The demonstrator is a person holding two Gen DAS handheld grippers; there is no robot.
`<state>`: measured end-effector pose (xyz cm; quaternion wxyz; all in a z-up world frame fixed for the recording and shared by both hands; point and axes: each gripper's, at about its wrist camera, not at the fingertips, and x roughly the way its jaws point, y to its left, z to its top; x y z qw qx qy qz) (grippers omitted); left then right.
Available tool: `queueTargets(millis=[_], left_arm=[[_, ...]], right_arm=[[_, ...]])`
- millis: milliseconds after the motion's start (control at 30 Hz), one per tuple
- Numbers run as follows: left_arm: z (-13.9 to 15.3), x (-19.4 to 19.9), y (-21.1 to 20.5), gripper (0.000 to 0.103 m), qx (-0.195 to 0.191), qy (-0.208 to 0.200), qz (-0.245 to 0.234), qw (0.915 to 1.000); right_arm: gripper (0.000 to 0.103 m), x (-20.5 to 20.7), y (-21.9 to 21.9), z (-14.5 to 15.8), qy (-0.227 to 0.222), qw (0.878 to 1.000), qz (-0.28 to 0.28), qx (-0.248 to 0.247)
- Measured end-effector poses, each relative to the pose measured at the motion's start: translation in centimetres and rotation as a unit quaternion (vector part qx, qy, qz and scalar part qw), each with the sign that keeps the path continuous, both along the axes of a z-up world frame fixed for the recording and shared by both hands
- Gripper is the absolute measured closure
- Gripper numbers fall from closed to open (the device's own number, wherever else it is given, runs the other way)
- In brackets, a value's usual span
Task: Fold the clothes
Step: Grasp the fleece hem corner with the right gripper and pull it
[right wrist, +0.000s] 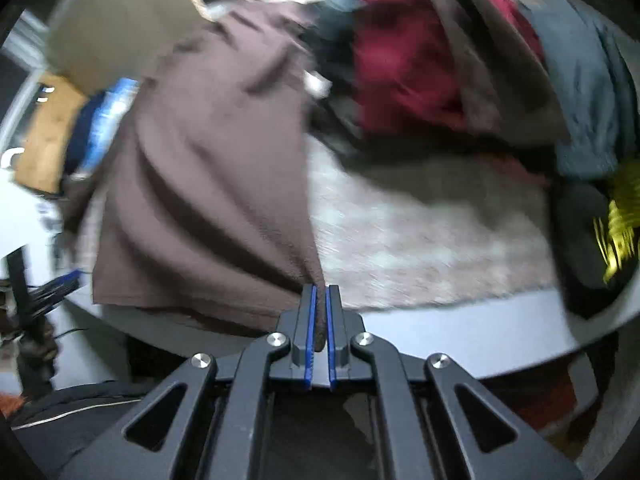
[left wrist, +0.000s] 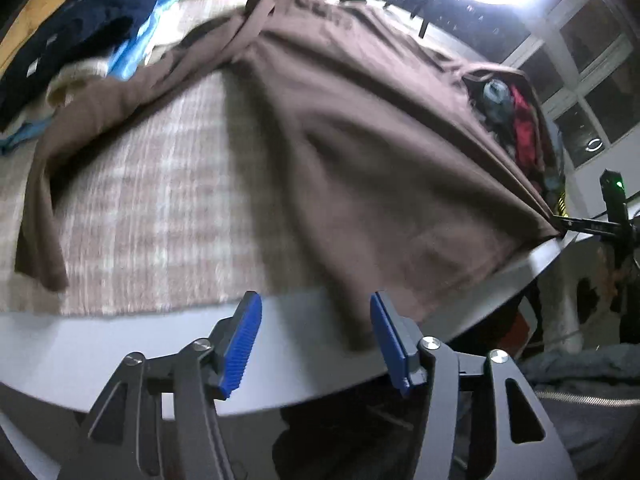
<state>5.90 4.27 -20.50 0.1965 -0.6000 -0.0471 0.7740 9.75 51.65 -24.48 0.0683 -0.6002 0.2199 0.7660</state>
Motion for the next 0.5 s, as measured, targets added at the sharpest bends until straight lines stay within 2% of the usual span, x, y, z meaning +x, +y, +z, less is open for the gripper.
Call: queueTargets(millis=[100,200,367,400,433,500], left_arm=[[-0.9,-0.1,0.1,0.052,0.007,-0.018,0.01,0.9998],[-0.8,-0.2,1.2,0.052,0.028,-0.015,0.002,0.9995],[-2.0,-1.4,4.6,0.052,0.024,-0.013,-0.011,0.9996],[-2.1,-1.5,5.1,0.06,0.027,-0.008,-0.014,0.9995],[-2.2,-1.6,5.6,0.077,0.031,-0.007,-0.018,0.9993],[-2.6,-1.8,6.5,0.092,0.036,-0.007,-0.025,0.999]], right_arm=[[0.098,-0.5,-1.1,-0.8,-0.01,1.0,0.027,0.003],[0.098,-0.9,-0.6,-1.3,-0.021,0.999,0.026,0.008],[0.098,-1.1,1.0,-1.4,-0.027,0.999,0.017,0.01],[0.098,-1.2,1.2,-1.5,-0.029,0.999,0.016,0.013],[0.098,-1.3,1.2,-1.6,-0.032,0.999,0.019,0.015],[0.098,-1.7,1.0,-2.0,-0.04,0.999,0.027,0.022]])
